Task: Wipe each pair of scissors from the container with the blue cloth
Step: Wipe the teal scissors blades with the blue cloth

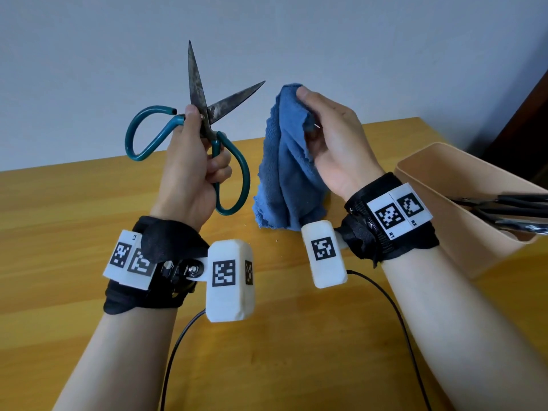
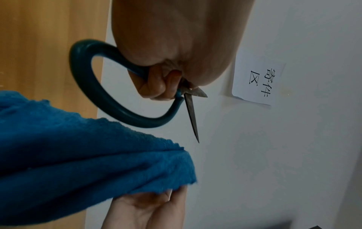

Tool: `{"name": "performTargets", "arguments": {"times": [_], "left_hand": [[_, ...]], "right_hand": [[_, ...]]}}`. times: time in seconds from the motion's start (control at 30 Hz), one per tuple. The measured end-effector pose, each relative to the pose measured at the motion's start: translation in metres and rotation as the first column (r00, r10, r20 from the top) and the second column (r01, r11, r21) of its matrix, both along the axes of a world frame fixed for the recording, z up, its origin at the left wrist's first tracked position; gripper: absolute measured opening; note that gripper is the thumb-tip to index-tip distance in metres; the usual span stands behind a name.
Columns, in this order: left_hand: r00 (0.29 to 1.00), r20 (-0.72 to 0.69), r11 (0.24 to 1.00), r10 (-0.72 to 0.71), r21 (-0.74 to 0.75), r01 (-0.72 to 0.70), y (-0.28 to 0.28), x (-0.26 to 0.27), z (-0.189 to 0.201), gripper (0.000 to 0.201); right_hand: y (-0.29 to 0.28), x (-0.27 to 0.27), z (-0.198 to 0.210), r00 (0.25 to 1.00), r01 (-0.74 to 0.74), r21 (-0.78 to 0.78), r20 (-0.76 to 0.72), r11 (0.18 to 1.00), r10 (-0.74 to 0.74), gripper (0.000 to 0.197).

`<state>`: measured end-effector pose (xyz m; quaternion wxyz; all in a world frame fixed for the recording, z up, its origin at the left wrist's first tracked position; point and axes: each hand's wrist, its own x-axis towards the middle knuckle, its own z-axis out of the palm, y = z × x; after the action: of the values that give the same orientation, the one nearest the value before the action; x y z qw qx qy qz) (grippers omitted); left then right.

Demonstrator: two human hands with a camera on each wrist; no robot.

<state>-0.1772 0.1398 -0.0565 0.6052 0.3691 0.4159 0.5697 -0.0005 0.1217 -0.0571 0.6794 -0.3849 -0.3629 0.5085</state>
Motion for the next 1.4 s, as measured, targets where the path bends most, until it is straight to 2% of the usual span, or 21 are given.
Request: {"name": "performTargets", "arguments": {"times": [0.1, 0.2, 0.3, 0.43, 0.63, 0.8, 0.97, 1.07, 1.2, 1.4], "left_hand": [[1.0, -0.01, 1.0, -0.008, -0.003, 0.008, -0.001, 0.003, 0.0, 0.03], [1.0, -0.021, 1.0, -0.011, -0.008, 0.011, -0.003, 0.006, -0.001, 0.03], [1.0, -0.025, 1.0, -0.008, -0.007, 0.008, -0.004, 0.01, -0.002, 0.029], [1.0, -0.011, 1.0, -0.004, -0.009, 0.004, -0.005, 0.013, -0.003, 0.03], [0.999, -0.043, 0.999, 0.026, 0.035, -0.024, -0.006, 0.015, -0.005, 0.028], [0.997, -0.053, 0.998, 0.048, 0.04, -0.046, -0.007, 0.016, -0.005, 0.027], [0.998, -0.063, 0.999, 0.02, 0.045, -0.017, -0.007, 0.019, -0.007, 0.028], [0.997, -0.082, 0.998, -0.012, 0.053, 0.016, -0.007, 0.022, -0.01, 0.027], [0.992, -0.123, 0.996, -0.029, 0.083, 0.04, -0.011, 0.025, -0.009, 0.026], [0.975, -0.222, 0.99, -0.032, 0.125, 0.061, -0.02, 0.033, -0.009, 0.024]], "right_hand": [[0.0, -0.002, -0.002, 1.0, -0.014, 0.019, -0.013, 1.0, 0.014, 0.023], [0.0, -0.008, -0.003, 0.997, -0.075, 0.034, -0.01, 0.997, 0.075, 0.014], [0.0, -0.012, -0.004, 0.991, -0.136, 0.015, -0.009, 0.991, 0.136, 0.014], [0.001, -0.015, -0.003, 0.969, -0.212, 0.009, -0.13, 0.977, 0.211, 0.016], [0.005, -0.016, -0.007, 0.952, -0.203, -0.048, -0.244, 0.978, 0.186, 0.016], [0.006, -0.015, -0.01, 0.951, -0.254, -0.082, -0.203, 0.964, 0.233, 0.027], [0.005, -0.017, -0.01, 0.96, -0.26, -0.05, -0.123, 0.964, 0.252, 0.016], [0.002, -0.023, -0.01, 0.959, -0.282, -0.05, -0.058, 0.958, 0.279, 0.017], [0.001, -0.029, -0.011, 0.974, -0.217, -0.041, 0.059, 0.975, 0.219, 0.024], [0.0, -0.027, -0.01, 0.974, -0.101, -0.137, 0.188, 0.985, 0.126, 0.008]]}}
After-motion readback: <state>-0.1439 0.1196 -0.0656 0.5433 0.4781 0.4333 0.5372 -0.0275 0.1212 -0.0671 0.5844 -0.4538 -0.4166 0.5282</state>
